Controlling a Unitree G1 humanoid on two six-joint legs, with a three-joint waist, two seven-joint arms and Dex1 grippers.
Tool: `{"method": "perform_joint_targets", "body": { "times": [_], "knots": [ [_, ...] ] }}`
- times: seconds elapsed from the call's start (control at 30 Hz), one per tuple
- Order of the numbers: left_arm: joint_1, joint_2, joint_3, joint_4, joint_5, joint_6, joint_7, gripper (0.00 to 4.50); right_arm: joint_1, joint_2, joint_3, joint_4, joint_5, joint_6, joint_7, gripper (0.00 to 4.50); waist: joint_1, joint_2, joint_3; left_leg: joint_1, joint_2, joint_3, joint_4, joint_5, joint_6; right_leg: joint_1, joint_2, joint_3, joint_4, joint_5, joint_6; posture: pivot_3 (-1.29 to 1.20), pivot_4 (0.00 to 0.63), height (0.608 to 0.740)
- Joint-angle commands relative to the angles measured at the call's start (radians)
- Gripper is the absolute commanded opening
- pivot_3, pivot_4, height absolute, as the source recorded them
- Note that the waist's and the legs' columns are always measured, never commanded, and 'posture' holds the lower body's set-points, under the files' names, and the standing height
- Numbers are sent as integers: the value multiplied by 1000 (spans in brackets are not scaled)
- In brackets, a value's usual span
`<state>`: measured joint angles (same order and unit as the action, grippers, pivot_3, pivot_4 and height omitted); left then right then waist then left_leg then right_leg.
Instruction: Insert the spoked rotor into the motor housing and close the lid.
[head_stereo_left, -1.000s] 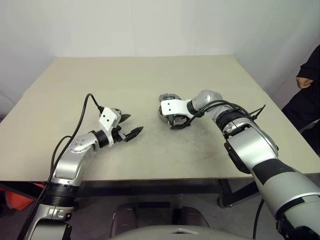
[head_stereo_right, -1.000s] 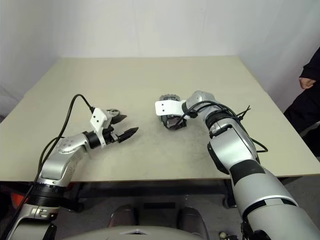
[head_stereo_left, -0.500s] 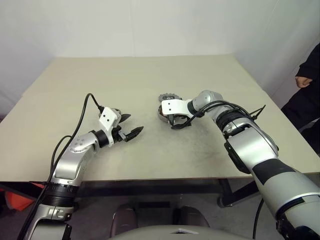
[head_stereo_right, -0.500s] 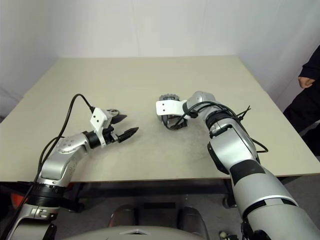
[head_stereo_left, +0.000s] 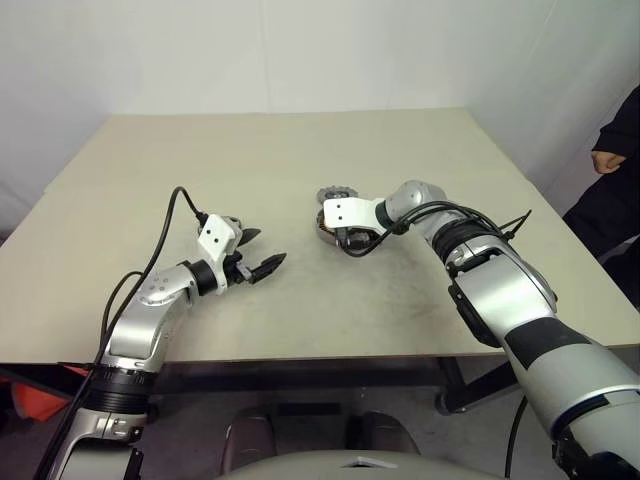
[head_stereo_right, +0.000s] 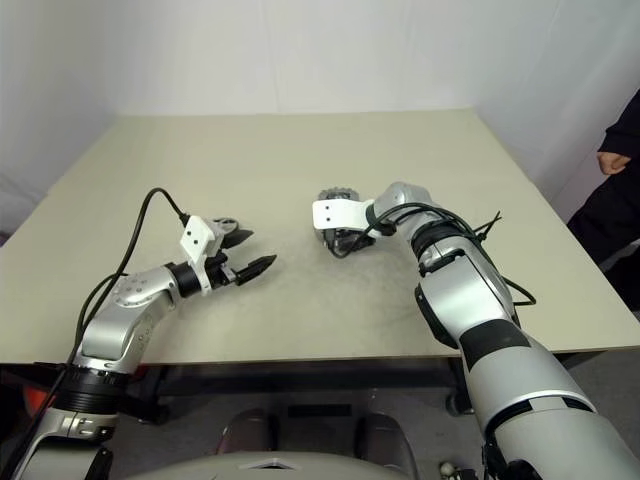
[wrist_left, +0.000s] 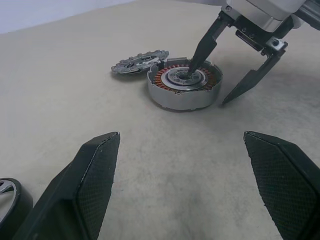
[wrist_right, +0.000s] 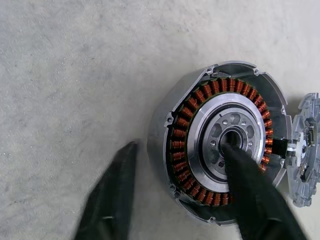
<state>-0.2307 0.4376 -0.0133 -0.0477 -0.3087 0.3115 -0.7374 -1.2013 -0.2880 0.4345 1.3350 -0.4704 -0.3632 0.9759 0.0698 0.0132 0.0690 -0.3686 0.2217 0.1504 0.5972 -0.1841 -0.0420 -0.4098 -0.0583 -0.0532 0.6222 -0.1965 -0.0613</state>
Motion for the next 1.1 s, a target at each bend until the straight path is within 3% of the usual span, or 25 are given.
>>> {"method": "perform_joint_targets", "body": {
  "times": [0.03, 0.17, 0.6, 1.1],
  "knots": [
    [-15, 14, 15, -34, -2, -8, -1, 4178, -26, -5, -15, -6, 2, 5, -33, 2046, -1, 0, 0, 1, 0, 0, 0, 0, 0, 1, 0, 0, 0, 0, 0, 0, 0, 740],
    [-19, 15, 13, -32, -2, -8, -1, 4178, -23, -5, -20, -3, 3, 13, -29, 1788, -1, 1, 0, 2, 0, 0, 0, 0, -1, 1, 0, 0, 1, 0, 0, 0, 0, 740],
    [-13, 14, 12, -35, 1, -8, 4, 4178, -28, -17, -26, -13, 10, -4, 2, 1788, -1, 1, 0, 1, 0, 0, 1, 1, -1, 1, 0, 0, 2, 0, 0, 0, 0, 740],
    [-3, 5, 4, -39, -1, -9, 4, 4178, 59, -91, -114, -218, 193, -89, 459, 1788, 1, 1, 0, -13, 0, 0, 2, 0, 0, -12, 1, -1, 3, 0, -1, 0, 0, 740]
  ]
}}
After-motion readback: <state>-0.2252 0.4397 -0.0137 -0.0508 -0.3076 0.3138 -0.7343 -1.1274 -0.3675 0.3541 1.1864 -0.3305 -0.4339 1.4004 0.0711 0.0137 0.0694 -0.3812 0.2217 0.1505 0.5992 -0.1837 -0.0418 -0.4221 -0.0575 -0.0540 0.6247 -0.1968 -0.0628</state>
